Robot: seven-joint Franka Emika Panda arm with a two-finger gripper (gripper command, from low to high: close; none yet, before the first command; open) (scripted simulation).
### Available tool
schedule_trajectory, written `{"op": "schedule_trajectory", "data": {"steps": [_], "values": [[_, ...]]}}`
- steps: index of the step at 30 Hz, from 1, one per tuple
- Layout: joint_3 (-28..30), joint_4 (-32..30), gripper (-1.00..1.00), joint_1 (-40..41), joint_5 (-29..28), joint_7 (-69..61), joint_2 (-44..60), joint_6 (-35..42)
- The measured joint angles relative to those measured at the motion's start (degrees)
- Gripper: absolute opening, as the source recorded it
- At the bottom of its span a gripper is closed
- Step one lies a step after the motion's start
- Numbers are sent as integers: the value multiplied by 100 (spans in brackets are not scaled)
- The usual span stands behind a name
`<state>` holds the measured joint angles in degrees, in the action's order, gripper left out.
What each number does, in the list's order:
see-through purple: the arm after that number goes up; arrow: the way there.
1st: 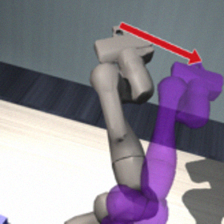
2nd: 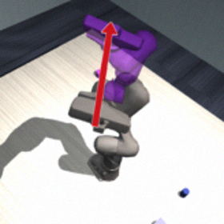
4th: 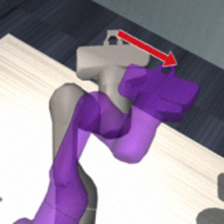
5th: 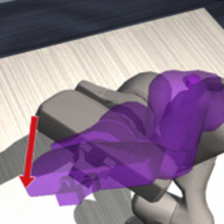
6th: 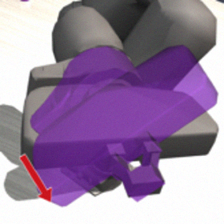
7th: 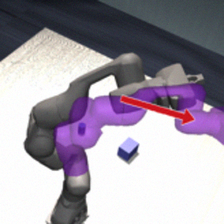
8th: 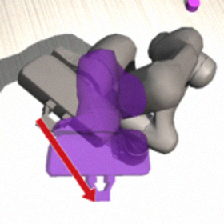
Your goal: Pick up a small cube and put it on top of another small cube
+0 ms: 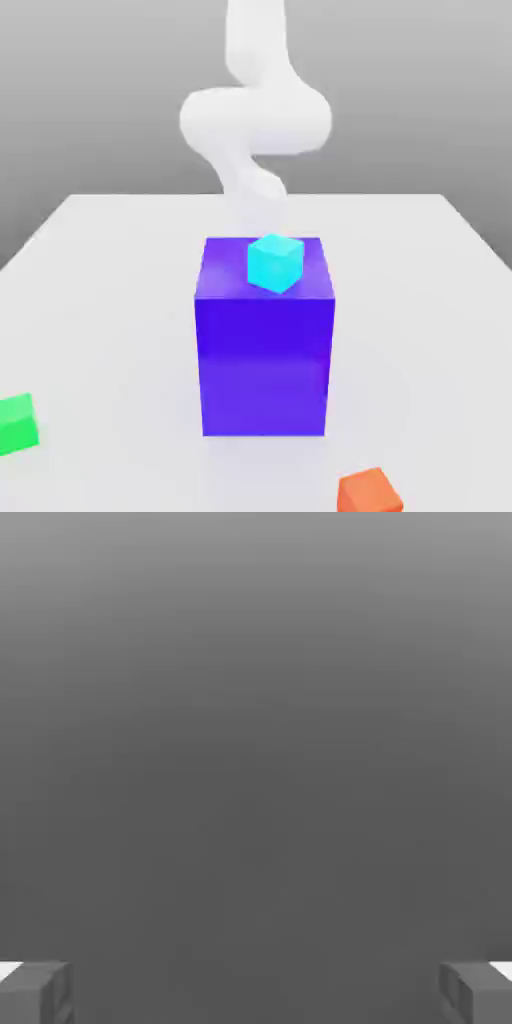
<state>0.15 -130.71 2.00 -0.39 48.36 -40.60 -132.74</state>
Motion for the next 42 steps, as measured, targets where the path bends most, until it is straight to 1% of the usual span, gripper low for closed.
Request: {"op": "schedule_trajectory", "data": {"steps": [11,18,24,32,36,37,42], "values": [[231,476,0,745,-151,1100,2319,-423],[511,774,0,1156,-76,1670,3774,-691],[690,1030,0,1509,169,2038,5028,-919],[886,1377,0,1992,722,2381,6715,-1202],[787,1573,0,2171,940,2351,7548,-1666],[751,1615,-100,2203,971,2332,7722,-1793],[749,1616,-100,2204,983,2323,7722,-1801]]}}
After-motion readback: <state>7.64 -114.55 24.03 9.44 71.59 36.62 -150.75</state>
